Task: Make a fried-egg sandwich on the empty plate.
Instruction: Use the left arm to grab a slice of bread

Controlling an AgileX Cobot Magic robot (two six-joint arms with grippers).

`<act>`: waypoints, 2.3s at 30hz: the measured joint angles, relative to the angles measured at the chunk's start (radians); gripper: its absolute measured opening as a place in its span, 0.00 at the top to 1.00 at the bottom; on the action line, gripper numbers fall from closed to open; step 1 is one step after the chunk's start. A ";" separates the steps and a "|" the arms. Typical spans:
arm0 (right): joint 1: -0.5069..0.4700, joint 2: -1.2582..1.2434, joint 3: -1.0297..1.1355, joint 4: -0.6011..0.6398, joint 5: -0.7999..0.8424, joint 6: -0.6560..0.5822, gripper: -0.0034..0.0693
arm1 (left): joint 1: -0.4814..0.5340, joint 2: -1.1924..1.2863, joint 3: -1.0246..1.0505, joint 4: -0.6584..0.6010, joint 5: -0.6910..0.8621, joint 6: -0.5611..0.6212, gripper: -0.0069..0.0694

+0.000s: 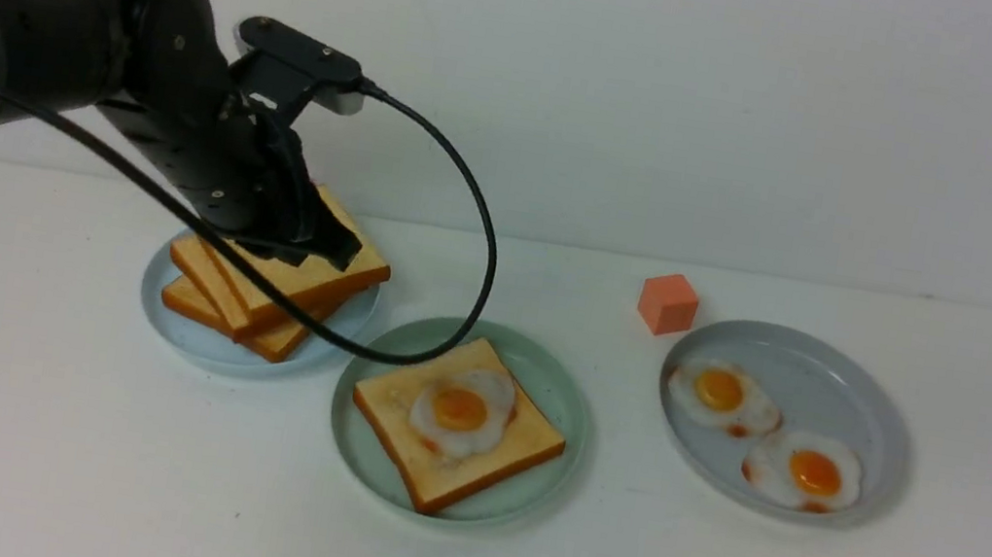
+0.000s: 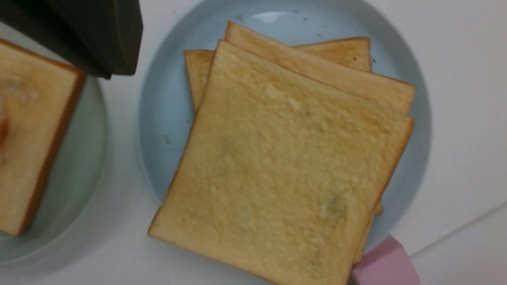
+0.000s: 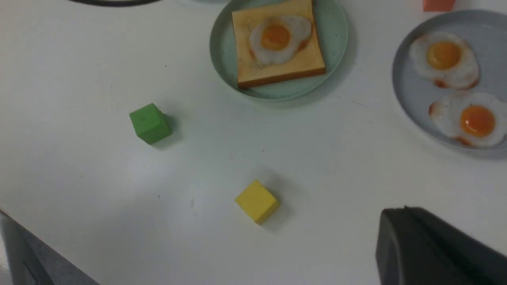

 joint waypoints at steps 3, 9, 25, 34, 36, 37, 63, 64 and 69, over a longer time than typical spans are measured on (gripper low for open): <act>0.000 0.002 0.001 -0.001 -0.003 0.000 0.94 | 0.000 0.026 -0.005 0.014 -0.008 0.051 0.78; 0.000 0.001 0.001 -0.015 -0.018 -0.001 0.94 | 0.000 0.071 -0.006 0.021 -0.063 0.093 0.47; 0.000 0.001 0.112 -0.018 -0.053 -0.002 0.94 | -0.061 0.119 -0.008 0.274 -0.110 -0.011 0.23; 0.000 0.001 0.112 -0.019 -0.060 -0.002 0.93 | -0.184 0.119 -0.008 0.751 -0.044 -0.612 0.40; 0.000 0.001 0.112 -0.020 -0.063 -0.002 0.93 | -0.185 0.121 -0.008 0.784 -0.055 -0.649 0.40; 0.000 0.001 0.112 -0.020 -0.063 -0.002 0.93 | -0.185 0.122 -0.008 0.785 -0.054 -0.651 0.40; 0.000 0.001 0.112 -0.020 -0.067 -0.002 0.91 | -0.185 0.241 -0.008 0.859 -0.142 -0.453 0.29; 0.000 0.001 0.112 -0.020 -0.067 -0.002 0.91 | -0.185 0.243 -0.008 0.861 -0.142 -0.453 0.29; 0.000 0.001 0.112 -0.017 -0.067 -0.002 0.91 | -0.185 0.268 -0.009 0.887 -0.146 -0.453 0.35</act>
